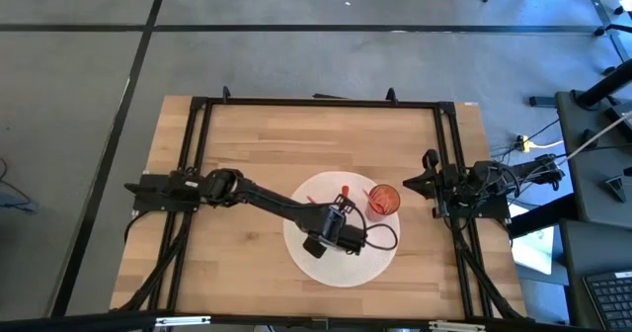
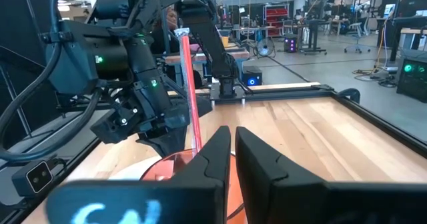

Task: Pick & Place Utensil
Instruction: Put the pink fork into the white bowl, then return to Home Position

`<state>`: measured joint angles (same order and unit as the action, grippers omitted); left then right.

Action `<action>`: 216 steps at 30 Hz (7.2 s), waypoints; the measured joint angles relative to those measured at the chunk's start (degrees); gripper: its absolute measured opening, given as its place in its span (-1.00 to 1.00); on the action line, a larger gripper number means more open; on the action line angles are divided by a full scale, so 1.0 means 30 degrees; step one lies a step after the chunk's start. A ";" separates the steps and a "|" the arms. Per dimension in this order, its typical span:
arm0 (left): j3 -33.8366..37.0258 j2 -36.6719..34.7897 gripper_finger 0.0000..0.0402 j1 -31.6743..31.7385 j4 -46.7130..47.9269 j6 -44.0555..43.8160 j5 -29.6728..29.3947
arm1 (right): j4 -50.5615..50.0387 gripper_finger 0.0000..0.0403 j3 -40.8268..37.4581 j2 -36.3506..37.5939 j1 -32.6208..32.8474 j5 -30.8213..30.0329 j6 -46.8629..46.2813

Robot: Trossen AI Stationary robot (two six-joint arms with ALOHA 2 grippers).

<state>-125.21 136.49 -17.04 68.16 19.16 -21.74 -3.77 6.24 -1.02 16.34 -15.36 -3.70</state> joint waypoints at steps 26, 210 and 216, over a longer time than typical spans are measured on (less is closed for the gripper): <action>0.0000 -0.0007 -0.63 0.0015 0.0215 -0.0638 0.1333 | -0.0146 -0.87 0.0000 0.0005 0.0005 0.0002 -0.0085; 4.1579 -4.5375 -0.98 0.3628 -2.3792 -0.5473 0.1202 | 0.3876 -0.78 -0.1945 0.0039 -0.3388 0.1496 -0.1156; 4.1579 -4.5375 -0.96 0.3628 -2.3791 -0.5472 0.1202 | 0.3876 -0.78 -0.1945 0.0043 -0.3395 0.1489 -0.1153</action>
<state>-0.47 0.36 -6.15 -3.21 2.74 -18.13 7.86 0.40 -0.89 6.15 -10.90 -7.16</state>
